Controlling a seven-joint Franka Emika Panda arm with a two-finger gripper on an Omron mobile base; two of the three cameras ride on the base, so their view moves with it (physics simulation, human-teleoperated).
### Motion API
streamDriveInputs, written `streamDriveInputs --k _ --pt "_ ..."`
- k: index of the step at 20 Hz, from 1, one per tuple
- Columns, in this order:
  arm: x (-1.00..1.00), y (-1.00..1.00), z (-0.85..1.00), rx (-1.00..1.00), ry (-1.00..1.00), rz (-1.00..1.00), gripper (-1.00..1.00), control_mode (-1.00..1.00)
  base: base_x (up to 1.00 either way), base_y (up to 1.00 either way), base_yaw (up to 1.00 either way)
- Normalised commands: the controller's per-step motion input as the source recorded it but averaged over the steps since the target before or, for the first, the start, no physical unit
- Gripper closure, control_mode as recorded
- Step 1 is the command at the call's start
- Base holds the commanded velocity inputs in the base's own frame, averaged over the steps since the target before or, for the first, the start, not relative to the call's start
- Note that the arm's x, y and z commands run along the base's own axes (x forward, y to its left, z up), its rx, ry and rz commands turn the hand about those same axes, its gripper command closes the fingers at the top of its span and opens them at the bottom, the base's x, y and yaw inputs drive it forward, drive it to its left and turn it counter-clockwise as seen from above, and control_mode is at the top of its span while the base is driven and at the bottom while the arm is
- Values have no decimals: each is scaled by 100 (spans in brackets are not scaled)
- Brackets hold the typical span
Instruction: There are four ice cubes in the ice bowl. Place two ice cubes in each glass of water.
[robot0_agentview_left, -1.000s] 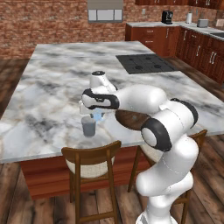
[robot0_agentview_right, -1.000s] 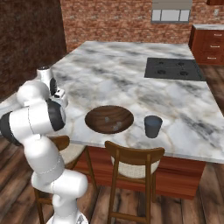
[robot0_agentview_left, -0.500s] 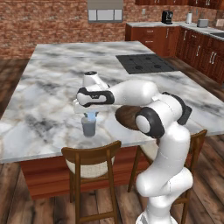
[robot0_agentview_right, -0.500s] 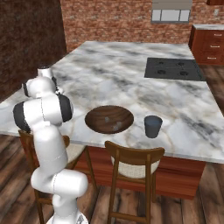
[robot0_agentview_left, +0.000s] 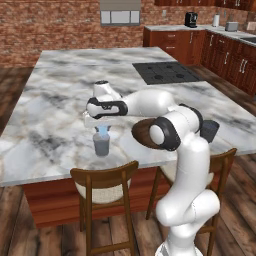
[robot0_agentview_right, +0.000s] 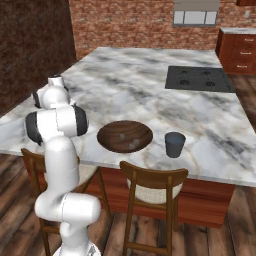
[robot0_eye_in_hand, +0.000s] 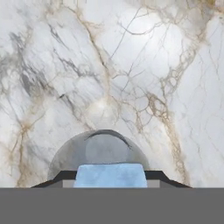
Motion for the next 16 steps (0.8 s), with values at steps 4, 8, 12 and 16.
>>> streamDriveInputs --k 4,8,12,16 --pt "0 0 -29 -1 0 0 100 -100 0 0 0" --pt "4 0 -37 -2 1 0 100 -100 0 0 0" --pt "31 2 -17 0 5 0 100 -100 0 0 0" --pt "32 8 0 0 6 0 100 -100 0 0 0"
